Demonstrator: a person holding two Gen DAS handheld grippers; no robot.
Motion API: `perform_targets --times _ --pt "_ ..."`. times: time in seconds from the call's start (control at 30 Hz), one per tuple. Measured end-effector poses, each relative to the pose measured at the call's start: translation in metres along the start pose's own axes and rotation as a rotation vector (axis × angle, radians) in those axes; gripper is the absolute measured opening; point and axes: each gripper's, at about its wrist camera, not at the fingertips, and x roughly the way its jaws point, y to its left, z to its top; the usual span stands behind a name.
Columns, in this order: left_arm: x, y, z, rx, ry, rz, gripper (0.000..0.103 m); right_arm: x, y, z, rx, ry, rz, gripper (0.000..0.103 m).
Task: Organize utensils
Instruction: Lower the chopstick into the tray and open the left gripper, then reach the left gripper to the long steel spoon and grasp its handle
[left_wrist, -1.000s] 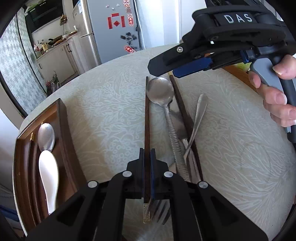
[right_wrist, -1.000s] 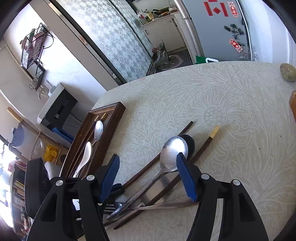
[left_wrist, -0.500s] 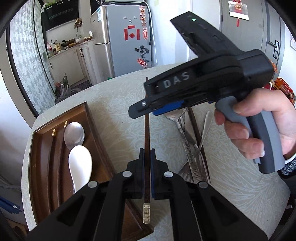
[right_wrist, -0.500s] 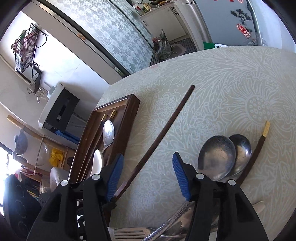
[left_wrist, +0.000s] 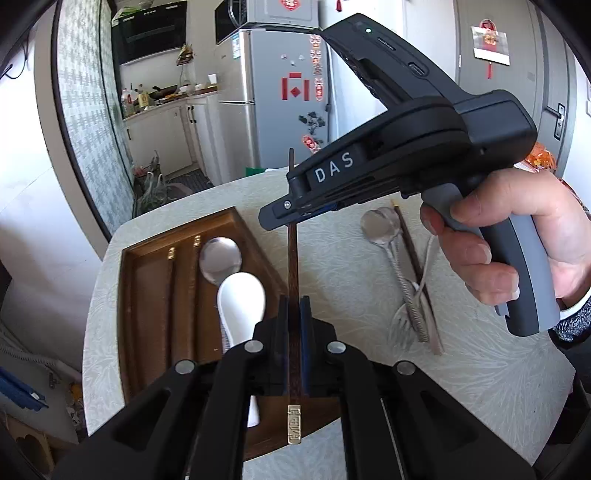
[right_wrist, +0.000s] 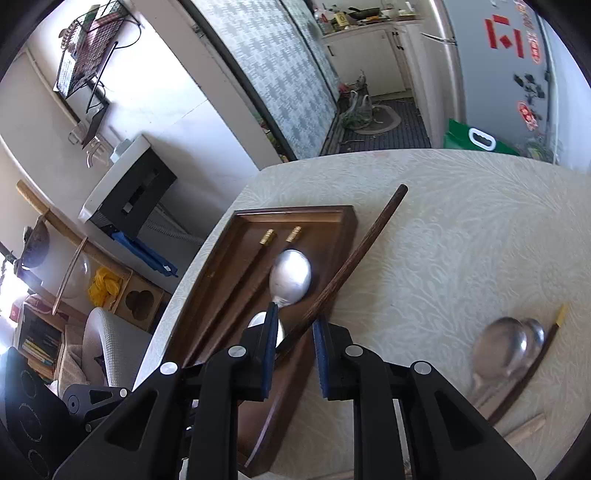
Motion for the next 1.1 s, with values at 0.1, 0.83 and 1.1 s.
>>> perform_targets --times 0.1,0.83,1.1 --pt "-0.001 0.023 -0.007 -0.039 0.013 0.034 0.006 0.026 0.018 0.008 -0.032 0.027 0.016 0.019" --pt "0.029 0.058 -0.035 -0.111 0.082 0.143 0.045 -0.037 -0.037 -0.021 -0.051 -0.018 -0.082 0.066" --pt "-0.011 0.012 -0.013 -0.058 -0.036 -0.020 0.078 -0.085 -0.112 -0.051 0.057 -0.056 -0.170 0.066"
